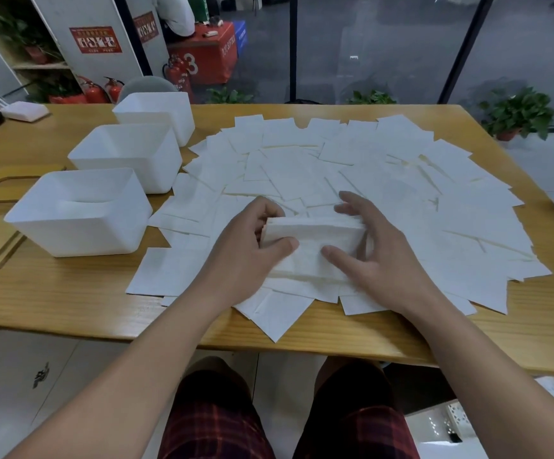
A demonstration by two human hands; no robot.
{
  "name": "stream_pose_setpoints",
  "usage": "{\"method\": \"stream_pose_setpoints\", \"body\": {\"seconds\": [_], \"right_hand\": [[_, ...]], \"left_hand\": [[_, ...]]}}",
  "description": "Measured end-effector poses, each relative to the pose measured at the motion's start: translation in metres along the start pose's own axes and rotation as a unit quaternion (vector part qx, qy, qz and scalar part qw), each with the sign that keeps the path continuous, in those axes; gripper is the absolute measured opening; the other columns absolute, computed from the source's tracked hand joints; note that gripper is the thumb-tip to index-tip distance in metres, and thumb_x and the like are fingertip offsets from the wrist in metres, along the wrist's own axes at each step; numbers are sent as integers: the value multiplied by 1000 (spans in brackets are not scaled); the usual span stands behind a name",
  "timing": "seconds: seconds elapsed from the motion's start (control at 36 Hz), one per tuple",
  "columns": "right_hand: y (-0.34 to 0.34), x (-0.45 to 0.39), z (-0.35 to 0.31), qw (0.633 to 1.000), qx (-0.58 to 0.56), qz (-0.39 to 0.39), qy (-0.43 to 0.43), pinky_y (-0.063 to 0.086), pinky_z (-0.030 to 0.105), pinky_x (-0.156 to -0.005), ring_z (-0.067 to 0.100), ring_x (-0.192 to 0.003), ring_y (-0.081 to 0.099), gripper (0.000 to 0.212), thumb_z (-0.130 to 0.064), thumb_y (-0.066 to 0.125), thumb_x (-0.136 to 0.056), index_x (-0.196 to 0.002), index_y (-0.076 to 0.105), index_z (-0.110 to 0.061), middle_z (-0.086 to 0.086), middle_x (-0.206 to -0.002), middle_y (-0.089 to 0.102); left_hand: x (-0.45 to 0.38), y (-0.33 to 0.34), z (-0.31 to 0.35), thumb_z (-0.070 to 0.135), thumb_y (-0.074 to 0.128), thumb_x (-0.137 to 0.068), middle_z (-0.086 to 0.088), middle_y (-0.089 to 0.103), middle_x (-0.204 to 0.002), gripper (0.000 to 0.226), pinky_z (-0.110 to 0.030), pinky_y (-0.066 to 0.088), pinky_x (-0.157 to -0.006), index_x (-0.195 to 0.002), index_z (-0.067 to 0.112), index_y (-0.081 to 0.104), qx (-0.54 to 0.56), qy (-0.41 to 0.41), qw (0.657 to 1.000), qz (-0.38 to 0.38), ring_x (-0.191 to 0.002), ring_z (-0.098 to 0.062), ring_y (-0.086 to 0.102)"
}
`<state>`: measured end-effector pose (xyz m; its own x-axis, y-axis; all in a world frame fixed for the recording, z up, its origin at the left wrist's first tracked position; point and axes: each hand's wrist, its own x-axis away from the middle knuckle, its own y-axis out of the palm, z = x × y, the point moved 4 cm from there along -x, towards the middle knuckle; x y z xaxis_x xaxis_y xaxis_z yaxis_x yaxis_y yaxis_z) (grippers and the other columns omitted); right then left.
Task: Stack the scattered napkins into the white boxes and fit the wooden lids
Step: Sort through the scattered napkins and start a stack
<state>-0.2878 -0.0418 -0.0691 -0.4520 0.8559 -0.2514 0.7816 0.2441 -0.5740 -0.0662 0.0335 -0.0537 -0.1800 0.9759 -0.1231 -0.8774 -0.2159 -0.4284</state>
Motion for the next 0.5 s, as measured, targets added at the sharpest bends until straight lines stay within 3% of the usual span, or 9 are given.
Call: {"method": "stream_pose_setpoints", "body": {"seconds": [0.06,0.14,0.22,0.28,0.33,0.42,0.5], "right_hand": [[-1,3,-4,999,-49,1,15,50,16,-96,0,-123,60,78,-38,85,-91,-155,42,-49,-23,-137,61],[-3,8,-12,993,-109,31,25,58,27,-89,10,-106,68,73,-27,87,-90,-149,51,-48,-14,-118,69],[-2,14,-21,985,-159,59,24,61,29,-82,13,-99,73,69,-17,86,-91,-148,55,-42,-12,-110,75],[2,18,-27,977,-200,61,30,62,30,-84,15,-102,75,70,-14,84,-93,-150,52,-41,-6,-113,77],[8,21,-29,970,-234,49,39,63,34,-90,16,-110,74,72,-12,82,-95,-152,49,-42,-3,-123,75],[14,27,-29,975,-214,28,59,62,41,-95,16,-110,74,74,-12,81,-94,-151,47,-46,-5,-122,74],[16,31,-27,975,-209,24,70,62,44,-97,14,-110,74,72,-9,79,-93,-149,49,-44,-8,-121,74]], "left_hand": [[7,1,3,20,81,-97,10,72,-101,28,-34,57,-70,-114,30,61,43,10,999,18,-86,-13,71],[16,4,4,11,79,-97,14,71,-117,37,-37,62,-84,-126,28,64,91,31,995,36,-105,-13,71],[22,5,5,4,76,-99,19,68,-121,43,-24,58,-90,-133,28,65,114,50,991,53,-117,-5,66],[26,5,4,0,73,-100,19,65,-123,49,-26,60,-93,-138,29,62,129,46,989,52,-118,-5,66],[28,6,-1,-5,71,-98,12,63,-128,62,-39,63,-96,-145,32,55,131,36,990,43,-120,-12,66],[31,5,-9,-11,69,-91,9,63,-130,82,-54,63,-89,-150,40,44,109,16,993,38,-110,-20,67],[32,4,-13,-9,70,-89,13,64,-127,91,-45,64,-86,-154,47,37,100,3,994,44,-104,-16,67]]}}
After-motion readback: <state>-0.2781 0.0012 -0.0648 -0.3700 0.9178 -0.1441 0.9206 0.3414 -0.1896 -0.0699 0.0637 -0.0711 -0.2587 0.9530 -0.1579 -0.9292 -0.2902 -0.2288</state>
